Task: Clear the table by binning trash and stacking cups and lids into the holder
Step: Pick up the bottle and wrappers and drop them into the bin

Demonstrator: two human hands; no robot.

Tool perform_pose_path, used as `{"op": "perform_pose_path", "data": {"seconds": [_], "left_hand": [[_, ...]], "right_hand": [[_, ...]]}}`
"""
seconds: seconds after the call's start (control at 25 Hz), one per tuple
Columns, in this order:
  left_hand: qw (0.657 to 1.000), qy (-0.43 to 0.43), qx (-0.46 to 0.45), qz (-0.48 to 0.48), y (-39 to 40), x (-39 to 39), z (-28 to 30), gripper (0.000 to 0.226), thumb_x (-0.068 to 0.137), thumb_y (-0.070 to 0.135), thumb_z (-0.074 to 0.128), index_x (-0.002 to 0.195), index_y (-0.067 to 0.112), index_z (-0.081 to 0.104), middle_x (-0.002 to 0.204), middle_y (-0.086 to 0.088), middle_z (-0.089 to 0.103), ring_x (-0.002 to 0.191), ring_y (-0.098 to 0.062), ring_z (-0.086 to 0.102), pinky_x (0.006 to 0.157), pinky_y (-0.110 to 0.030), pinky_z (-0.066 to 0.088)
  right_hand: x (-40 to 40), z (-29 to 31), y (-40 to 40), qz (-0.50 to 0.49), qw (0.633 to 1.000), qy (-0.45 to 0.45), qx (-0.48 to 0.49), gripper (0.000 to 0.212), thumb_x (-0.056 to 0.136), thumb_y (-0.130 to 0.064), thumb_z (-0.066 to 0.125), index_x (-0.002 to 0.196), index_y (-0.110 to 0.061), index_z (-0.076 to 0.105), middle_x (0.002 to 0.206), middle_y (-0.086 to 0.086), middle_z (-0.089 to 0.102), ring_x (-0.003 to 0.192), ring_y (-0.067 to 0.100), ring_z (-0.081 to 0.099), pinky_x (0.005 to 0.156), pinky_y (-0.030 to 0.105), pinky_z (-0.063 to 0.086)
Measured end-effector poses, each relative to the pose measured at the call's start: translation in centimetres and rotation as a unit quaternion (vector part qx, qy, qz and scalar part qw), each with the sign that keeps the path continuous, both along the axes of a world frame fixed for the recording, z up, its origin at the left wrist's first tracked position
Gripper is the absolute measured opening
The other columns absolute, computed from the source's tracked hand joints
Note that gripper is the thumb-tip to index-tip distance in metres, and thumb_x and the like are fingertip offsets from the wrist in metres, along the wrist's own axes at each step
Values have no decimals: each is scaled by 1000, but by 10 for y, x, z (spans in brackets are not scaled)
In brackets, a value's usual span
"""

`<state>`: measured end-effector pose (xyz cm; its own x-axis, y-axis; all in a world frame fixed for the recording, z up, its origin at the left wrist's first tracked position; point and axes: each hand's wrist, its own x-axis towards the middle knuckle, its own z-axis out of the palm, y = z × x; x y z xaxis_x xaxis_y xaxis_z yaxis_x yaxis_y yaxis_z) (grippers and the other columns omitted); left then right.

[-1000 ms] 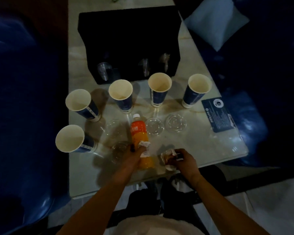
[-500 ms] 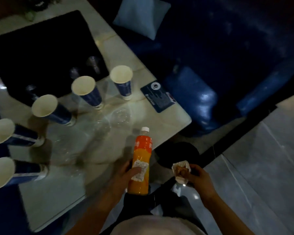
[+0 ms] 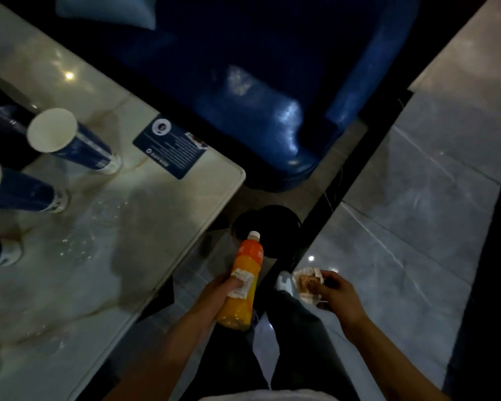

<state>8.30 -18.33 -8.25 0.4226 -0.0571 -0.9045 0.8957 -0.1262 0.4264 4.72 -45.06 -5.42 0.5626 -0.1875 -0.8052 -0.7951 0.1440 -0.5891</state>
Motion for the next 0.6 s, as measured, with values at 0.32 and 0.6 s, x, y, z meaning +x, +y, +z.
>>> {"op": "perform_pose_path", "data": {"seconds": [0.32, 0.6], "left_hand": [[993, 101, 38, -56, -8, 12, -114, 35, 79, 37, 74, 109, 20, 70, 90, -2, 79, 79, -20, 76, 61, -27, 56], [981, 152, 71, -95, -45, 50, -229, 30, 87, 36, 68, 111, 19, 67, 99, -1, 69, 86, -19, 67, 72, -28, 50]], "right_hand": [[9, -115, -1, 0, 995, 84, -61, 23, 86, -16, 70, 107, -9, 65, 94, 11, 71, 79, 21, 66, 68, 29, 55], [38, -250, 5, 32, 985, 118, -121, 30, 83, -25, 74, 109, -13, 67, 96, 9, 73, 82, 22, 68, 86, 46, 57]]}}
